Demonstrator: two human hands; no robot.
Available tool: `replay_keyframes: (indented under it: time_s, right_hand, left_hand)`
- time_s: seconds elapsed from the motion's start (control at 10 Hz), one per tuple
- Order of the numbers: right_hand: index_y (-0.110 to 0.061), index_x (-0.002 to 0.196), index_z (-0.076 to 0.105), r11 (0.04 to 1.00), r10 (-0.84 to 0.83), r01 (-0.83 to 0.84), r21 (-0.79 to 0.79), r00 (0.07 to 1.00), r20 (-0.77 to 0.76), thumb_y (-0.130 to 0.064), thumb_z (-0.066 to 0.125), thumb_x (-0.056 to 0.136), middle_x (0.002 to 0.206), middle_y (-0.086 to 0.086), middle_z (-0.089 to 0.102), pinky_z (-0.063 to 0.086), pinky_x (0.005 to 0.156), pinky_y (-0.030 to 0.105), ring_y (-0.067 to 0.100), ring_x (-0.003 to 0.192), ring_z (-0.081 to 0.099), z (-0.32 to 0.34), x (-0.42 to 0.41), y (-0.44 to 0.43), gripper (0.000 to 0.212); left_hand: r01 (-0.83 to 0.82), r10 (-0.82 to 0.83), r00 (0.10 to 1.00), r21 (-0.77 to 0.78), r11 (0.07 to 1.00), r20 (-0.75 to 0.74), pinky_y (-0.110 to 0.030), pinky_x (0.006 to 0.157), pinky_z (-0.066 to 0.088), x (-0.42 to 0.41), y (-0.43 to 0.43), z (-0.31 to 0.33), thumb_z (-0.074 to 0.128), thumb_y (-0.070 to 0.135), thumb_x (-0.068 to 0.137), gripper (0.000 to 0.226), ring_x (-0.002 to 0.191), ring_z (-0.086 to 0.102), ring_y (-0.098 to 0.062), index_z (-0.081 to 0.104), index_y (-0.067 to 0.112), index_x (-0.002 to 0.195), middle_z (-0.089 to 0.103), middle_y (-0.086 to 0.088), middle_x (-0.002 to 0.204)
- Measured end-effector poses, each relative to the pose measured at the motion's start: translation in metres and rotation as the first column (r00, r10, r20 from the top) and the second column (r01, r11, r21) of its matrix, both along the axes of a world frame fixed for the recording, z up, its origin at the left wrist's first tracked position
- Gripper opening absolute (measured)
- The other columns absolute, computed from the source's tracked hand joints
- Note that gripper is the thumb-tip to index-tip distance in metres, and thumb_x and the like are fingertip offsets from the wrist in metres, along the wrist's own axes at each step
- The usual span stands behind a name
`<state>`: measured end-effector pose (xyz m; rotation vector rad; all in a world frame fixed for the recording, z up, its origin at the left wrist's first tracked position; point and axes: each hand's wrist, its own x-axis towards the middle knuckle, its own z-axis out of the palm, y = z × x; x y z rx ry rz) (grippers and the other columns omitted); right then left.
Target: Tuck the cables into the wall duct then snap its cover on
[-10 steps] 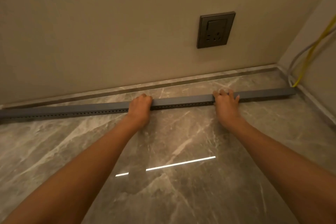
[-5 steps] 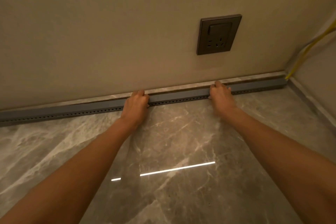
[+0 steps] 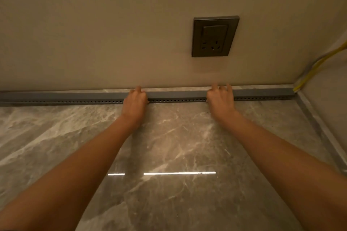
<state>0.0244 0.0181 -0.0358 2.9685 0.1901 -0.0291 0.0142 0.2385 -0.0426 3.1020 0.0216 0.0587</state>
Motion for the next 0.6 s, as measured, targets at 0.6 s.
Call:
replay_keyframes:
  time_s: [0.6]
  right_hand:
    - [0.000,0.120,0.055,0.967,-0.073,0.082,0.243,0.996,-0.046,-0.012,0.051,0.095,0.126,0.019,0.054,0.042,0.099,0.043,0.035,0.118,0.050,0.031,-0.015,0.023,0.029]
  left_hand:
    - [-0.108,0.095,0.990,-0.122,0.987,-0.104,-0.047,0.094,0.046,0.000,-0.017,0.034,0.048,0.008,0.095,0.028,0.114,0.052,-0.040,0.056,-0.003,0.120,0.050,-0.022,0.125]
